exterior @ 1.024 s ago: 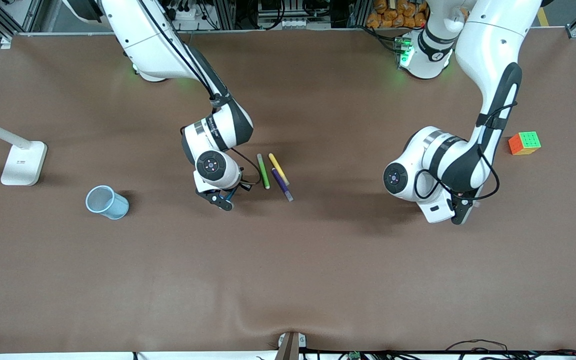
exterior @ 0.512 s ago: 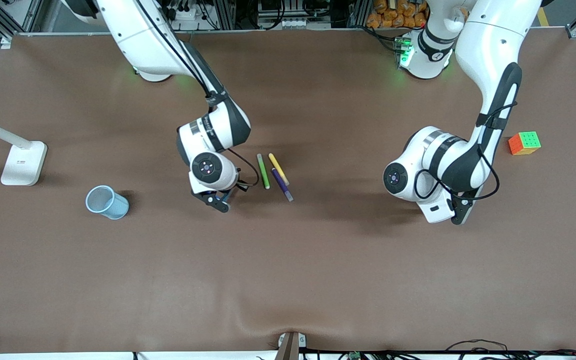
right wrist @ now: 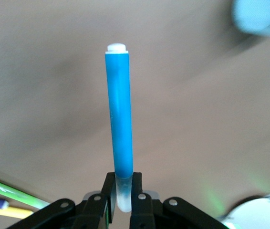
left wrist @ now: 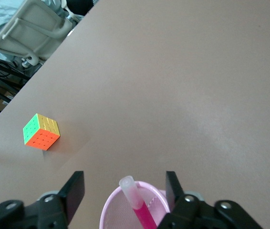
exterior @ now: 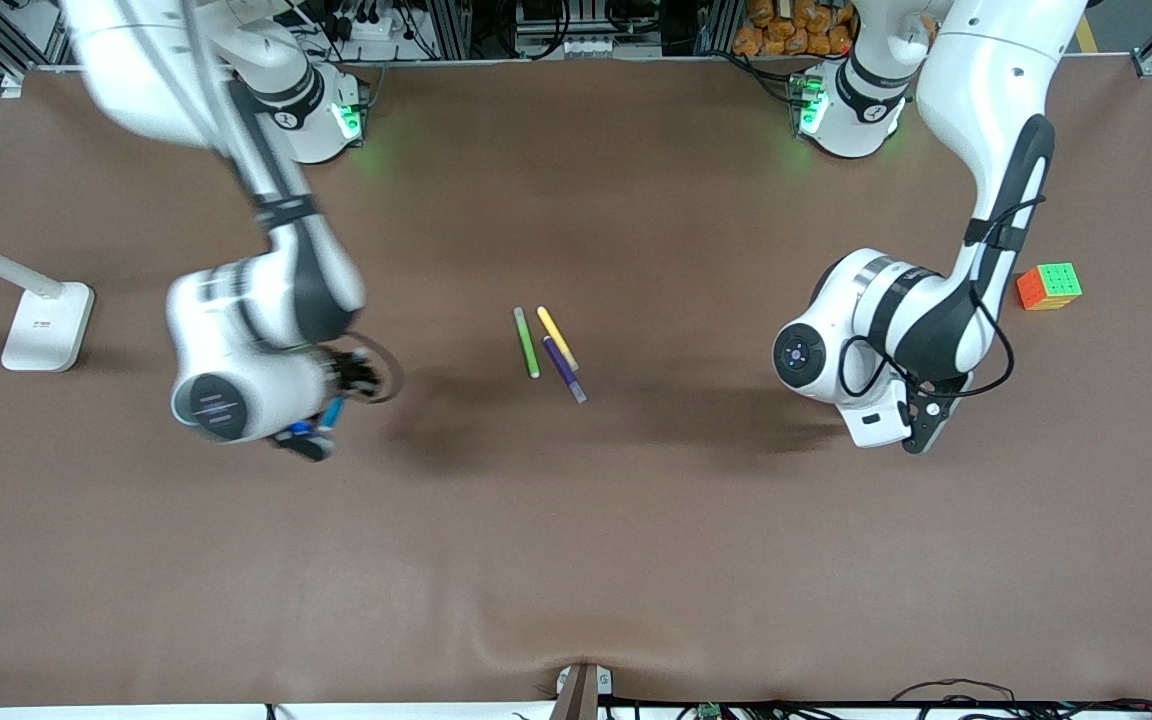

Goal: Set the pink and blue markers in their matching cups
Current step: 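Carry the pink marker into the pink cup while the right gripper carries blue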

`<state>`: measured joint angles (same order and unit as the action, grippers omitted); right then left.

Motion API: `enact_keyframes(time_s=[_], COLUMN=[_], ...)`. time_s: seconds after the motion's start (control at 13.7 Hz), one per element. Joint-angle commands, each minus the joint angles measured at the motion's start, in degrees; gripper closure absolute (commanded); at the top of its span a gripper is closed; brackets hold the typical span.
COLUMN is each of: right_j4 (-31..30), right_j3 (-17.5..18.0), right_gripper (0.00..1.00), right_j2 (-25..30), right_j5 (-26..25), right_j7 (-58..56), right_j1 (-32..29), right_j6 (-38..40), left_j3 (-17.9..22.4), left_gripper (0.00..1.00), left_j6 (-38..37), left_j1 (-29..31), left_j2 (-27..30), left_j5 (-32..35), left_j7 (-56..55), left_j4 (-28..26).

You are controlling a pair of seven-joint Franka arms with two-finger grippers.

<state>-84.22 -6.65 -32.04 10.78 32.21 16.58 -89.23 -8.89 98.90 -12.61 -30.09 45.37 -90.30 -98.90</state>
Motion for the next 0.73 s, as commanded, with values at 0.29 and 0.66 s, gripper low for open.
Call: enact_keyframes(time_s=[0.29, 0.66], right_j4=[3.97, 3.89], right_j3=[1.64, 1.73], right_gripper=[1.00, 1.00], right_j2=[-1.35, -2.06], right_j5=[0.82, 4.77], right_j7=[-13.84, -14.11], right_j1=[-14.89, -20.87], right_j6=[5.63, 9.76], left_j3=[-0.34, -0.08], left_gripper=[0.13, 0.13], left_j6=[-0.46, -0.46], left_j1=[1.88, 5.31], left_j2=[3.27, 6.87], left_j5=[-11.16, -24.16], left_j7=[10.99, 26.63], left_j4=[2.83, 4.42])
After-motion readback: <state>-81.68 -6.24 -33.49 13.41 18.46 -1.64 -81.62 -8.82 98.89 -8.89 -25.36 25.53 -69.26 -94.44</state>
